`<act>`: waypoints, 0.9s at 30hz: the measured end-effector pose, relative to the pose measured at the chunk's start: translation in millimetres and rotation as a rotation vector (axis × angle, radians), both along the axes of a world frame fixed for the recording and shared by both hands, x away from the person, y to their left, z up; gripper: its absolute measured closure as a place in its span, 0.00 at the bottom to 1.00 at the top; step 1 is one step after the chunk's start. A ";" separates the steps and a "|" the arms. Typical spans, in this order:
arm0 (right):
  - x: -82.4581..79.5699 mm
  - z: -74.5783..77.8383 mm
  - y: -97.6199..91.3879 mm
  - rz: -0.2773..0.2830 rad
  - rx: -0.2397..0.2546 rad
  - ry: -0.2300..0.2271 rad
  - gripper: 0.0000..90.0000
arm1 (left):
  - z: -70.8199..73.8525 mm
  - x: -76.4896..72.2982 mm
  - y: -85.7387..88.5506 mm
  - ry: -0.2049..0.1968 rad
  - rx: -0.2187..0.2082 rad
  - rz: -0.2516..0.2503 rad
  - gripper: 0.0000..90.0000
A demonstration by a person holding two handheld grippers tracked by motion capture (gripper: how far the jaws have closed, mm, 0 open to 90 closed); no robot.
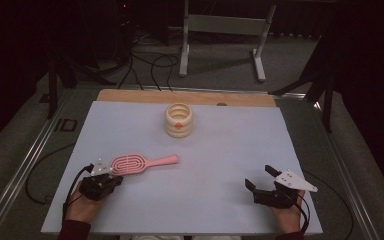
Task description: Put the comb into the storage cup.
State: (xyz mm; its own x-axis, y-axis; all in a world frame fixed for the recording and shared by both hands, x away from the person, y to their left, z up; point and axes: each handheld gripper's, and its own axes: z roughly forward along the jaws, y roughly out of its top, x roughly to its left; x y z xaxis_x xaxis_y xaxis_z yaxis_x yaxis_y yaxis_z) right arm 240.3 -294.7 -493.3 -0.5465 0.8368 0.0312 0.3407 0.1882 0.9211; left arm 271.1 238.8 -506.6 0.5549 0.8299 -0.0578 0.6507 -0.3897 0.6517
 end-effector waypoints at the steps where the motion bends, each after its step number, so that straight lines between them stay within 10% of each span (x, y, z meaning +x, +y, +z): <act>1: 0.1 -0.1 0.0 0.001 0.001 -0.001 0.10 | 0.4 2.2 0.3 0.000 0.001 0.008 1.00; 27: 0.9 -1.0 0.0 0.001 -0.001 0.013 0.10 | 11.6 81.7 -16.9 0.049 0.103 0.112 1.00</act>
